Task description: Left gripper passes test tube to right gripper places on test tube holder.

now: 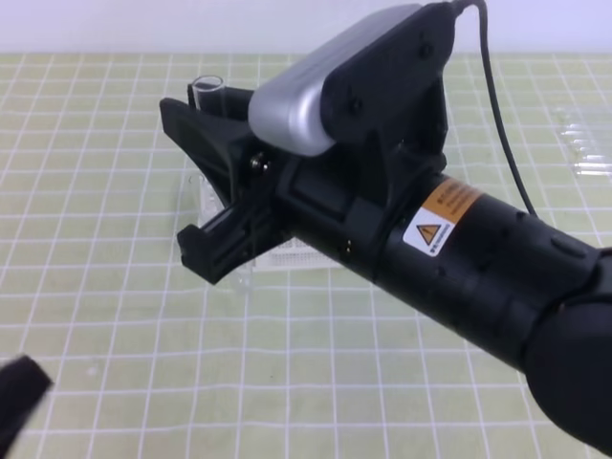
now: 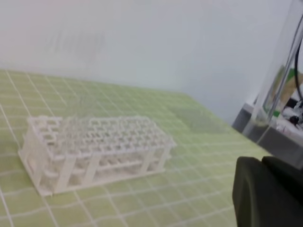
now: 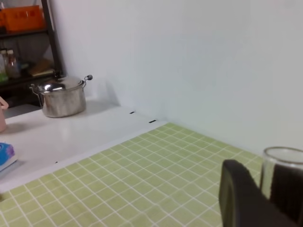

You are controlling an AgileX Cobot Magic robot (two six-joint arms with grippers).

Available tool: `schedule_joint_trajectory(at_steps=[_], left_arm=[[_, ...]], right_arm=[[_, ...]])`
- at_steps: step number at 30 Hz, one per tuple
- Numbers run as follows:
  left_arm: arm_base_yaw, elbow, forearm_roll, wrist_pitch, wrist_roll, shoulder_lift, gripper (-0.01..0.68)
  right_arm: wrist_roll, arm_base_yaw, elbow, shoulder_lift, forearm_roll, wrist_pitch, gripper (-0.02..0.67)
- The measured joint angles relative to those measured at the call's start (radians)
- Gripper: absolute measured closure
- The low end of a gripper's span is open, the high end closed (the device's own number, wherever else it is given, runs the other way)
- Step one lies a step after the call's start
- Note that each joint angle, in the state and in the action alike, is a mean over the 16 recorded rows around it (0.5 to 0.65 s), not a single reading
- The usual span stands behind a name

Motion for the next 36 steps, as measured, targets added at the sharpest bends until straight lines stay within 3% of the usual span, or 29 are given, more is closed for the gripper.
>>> schedule_joint_trajectory(at_steps=[5, 12, 36], left_arm=[[0.0, 0.122, -0.031, -0.074, 0.057, -0.019, 0.675], [0.0, 0.223, 0.047, -0.131, 0.068, -0.017, 0.675], [0.0, 0.234, 0.118, -0.102, 0.065, -0.016, 0.675]], right_arm=[[-0.018, -0.011, 0.0, 0.004, 0.0, -0.013, 0.556], [-0.034, -0.054, 0.0, 0.024, 0.004, -0.033, 0.556], [-0.035, -0.255, 0.0, 0.099, 0.004, -0.047, 0.556]])
